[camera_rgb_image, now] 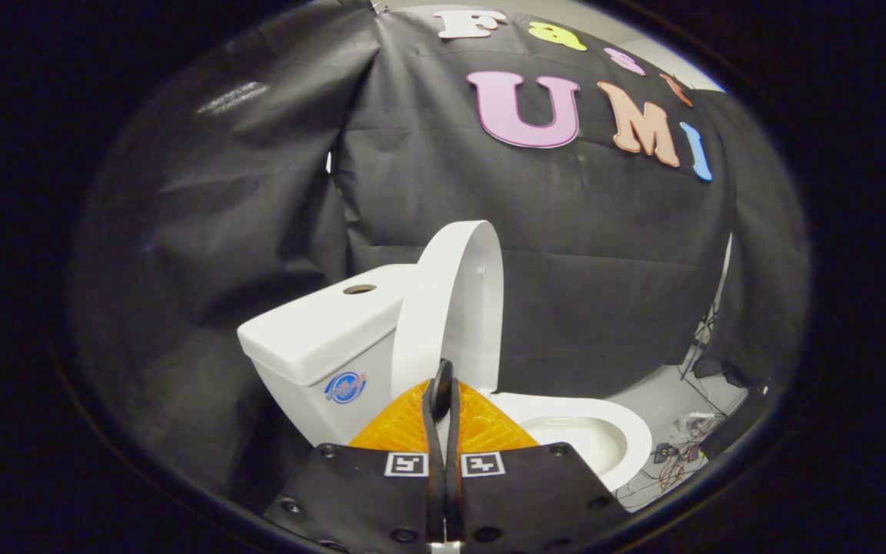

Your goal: Open the toilet lid.

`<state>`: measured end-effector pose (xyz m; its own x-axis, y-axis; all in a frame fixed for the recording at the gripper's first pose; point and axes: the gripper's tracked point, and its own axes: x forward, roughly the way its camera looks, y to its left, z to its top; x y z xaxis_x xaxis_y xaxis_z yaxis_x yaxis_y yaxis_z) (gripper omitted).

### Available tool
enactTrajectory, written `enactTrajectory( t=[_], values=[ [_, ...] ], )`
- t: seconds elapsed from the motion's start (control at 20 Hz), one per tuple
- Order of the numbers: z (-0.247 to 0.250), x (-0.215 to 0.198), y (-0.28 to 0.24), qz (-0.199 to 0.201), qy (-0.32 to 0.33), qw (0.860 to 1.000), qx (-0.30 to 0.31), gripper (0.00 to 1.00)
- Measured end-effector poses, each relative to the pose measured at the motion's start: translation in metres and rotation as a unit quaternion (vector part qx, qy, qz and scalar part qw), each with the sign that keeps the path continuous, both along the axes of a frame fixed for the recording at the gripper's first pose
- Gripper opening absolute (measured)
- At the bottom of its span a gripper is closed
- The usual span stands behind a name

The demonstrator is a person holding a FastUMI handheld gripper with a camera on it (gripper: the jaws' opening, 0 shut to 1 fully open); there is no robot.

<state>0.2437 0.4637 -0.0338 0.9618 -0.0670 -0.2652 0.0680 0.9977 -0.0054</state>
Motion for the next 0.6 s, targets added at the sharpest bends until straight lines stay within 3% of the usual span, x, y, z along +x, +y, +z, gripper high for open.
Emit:
enactTrajectory(
  t=[0.6],
  values=[
    [0.000,0.014,0.033,0.031,0.002,0.999,-0.030,0.02]
  ],
)
